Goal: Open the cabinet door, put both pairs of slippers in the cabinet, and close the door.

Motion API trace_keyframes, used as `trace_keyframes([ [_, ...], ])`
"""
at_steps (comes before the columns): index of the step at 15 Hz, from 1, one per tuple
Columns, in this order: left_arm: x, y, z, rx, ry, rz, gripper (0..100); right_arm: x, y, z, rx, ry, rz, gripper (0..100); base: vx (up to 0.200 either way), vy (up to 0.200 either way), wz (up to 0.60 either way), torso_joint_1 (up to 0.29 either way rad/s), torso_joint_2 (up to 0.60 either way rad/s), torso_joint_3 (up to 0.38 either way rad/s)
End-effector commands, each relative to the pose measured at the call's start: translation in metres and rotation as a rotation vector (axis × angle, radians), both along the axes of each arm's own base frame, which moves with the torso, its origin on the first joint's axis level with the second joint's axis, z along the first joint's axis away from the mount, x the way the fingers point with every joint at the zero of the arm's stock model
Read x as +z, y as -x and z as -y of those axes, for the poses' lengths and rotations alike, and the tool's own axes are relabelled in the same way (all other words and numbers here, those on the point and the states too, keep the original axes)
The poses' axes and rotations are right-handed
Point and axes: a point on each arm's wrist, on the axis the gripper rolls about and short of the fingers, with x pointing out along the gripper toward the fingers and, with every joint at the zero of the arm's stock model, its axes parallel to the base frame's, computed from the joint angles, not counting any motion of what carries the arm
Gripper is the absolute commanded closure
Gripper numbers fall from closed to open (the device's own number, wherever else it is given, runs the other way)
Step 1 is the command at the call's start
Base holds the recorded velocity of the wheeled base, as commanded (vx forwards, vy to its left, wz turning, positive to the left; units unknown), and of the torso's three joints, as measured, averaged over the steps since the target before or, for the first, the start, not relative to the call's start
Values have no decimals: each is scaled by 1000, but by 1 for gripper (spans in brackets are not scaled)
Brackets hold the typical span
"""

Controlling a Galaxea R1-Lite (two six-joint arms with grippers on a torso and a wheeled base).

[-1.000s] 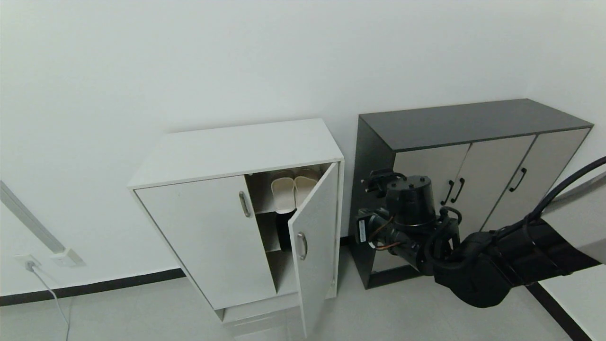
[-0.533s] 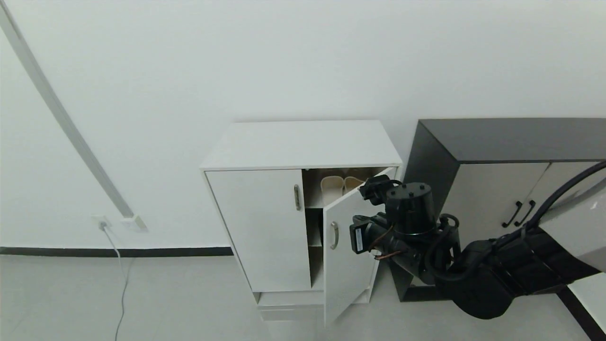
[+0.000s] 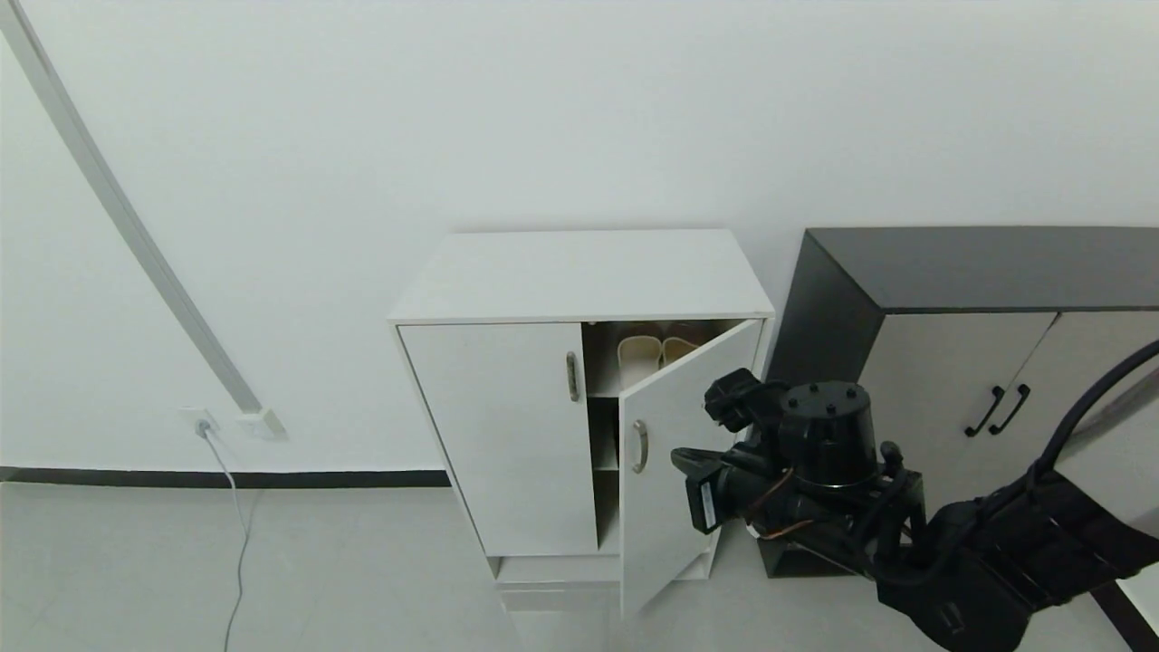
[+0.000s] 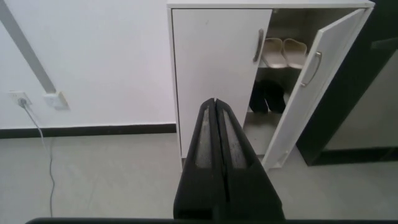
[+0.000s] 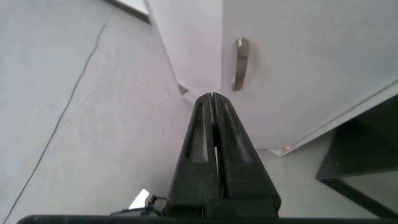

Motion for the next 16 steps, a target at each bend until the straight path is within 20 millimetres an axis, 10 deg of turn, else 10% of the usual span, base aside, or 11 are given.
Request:
trace_keyframes([
  [1,0,0,0,0,0,0,100,-9,4,7,15,17,-25,100,0,0,0,0,0,0],
  [16,0,0,0,0,-1,0,100,-35,-7,-1,22,58,-7,100,120,0,0,1,0,1],
])
